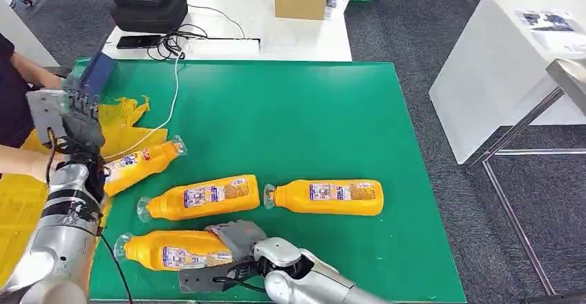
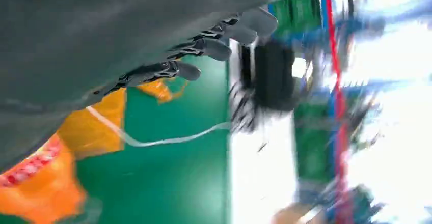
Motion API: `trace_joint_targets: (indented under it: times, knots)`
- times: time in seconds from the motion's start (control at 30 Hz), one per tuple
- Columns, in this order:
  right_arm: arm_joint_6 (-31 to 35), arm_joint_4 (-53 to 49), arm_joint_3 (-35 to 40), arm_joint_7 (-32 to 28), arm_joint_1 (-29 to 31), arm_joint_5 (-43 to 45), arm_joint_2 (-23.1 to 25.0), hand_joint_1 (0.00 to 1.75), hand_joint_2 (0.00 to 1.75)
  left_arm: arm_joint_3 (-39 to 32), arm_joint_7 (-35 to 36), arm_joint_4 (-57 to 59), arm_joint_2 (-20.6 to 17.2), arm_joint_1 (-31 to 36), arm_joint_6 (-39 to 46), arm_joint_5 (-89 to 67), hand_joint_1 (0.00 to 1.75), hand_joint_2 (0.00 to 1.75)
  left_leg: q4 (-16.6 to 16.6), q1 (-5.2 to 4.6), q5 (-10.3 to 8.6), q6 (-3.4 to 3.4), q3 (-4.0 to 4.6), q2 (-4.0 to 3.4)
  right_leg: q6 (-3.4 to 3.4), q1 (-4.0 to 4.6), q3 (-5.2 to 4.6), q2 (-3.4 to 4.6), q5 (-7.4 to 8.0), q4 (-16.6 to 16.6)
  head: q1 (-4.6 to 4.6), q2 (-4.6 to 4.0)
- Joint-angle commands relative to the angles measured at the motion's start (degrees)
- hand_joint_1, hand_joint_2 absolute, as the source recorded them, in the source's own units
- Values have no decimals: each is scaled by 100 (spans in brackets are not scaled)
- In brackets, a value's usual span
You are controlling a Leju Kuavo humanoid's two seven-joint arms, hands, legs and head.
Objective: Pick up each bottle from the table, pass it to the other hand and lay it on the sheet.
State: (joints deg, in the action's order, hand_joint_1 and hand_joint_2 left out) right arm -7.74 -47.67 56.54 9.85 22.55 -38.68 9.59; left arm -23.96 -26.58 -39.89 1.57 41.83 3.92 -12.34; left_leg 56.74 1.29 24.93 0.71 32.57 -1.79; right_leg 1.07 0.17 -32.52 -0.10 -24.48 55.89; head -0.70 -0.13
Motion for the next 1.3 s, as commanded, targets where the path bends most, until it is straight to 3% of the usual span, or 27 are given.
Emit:
trace_joint_targets:
  times: [0.03,0.1,0.27,0.37,0.57,0.6,0.7,0.83,0.97,1.13,1.3]
  knots:
    - [538,-1349,-1649,-944,-837,2448,-375,175,175,-846,179,-1025,-101,-374,528,696,0,0,-9,0,4,-13,-15,6,6,0,13,7,0,-10,0,0]
    - [658,-2235,-1874,-1142,-1120,2962,-489,175,175,-844,251,-1151,-208,-552,519,803,0,0,-3,-1,5,-9,-5,14,4,-1,5,-2,-5,-2,0,0]
    - [982,-3686,-1763,-1340,-1601,2870,-565,175,175,-664,442,-1500,-260,-938,195,836,0,0,-1,-3,4,-7,14,16,4,-4,-11,-9,-4,1,0,0]
    - [1081,-3832,-1753,-1406,-1648,2840,-560,175,175,-584,475,-1641,-218,-1024,98,826,0,0,1,-3,6,-10,15,20,4,-3,-12,-10,-8,3,0,0]
    - [1344,-4463,-1792,-1584,-1748,2737,-469,175,175,-220,636,-2473,14,-1591,-864,1245,0,0,0,-4,3,-9,25,21,4,-4,-23,-14,-6,0,0,0]
    - [1388,-4521,-1829,-1557,-1807,2680,-468,175,175,-94,736,-2672,77,-1744,-1165,1380,0,175,1,-4,7,-12,20,24,6,-4,-19,-14,-9,1,0,0]
    - [1392,-4475,-1957,-1662,-1944,2558,-452,175,175,393,827,-3284,316,-2226,-1964,1593,0,175,-7,-3,7,-15,10,34,8,-3,-4,-23,-10,-11,0,0]
    - [1357,-4426,-2013,-1691,-1964,2511,-413,175,175,760,897,-3514,314,-2399,-2339,1648,0,175,-2,-7,3,-10,22,28,5,-5,-16,-21,-6,-7,0,0]
    - [1236,-4308,-2024,-1622,-1986,2404,-368,175,175,1746,909,-4432,483,-2940,-3050,1802,0,175,-3,-5,6,-12,21,24,5,-2,-15,-18,-7,-10,0,0]
    - [1204,-4334,-2062,-1617,-2047,2372,-402,175,175,2042,991,-4541,463,-3017,-3052,1942,0,175,-3,-6,7,-14,19,43,7,-4,-9,-32,-11,-10,0,0]
    - [1052,-4570,-2158,-1678,-2510,2223,-671,175,175,3020,985,-4835,592,-3223,-2917,1821,0,175,-6,-5,4,-13,22,48,6,-4,-9,-43,-11,-14,0,0]
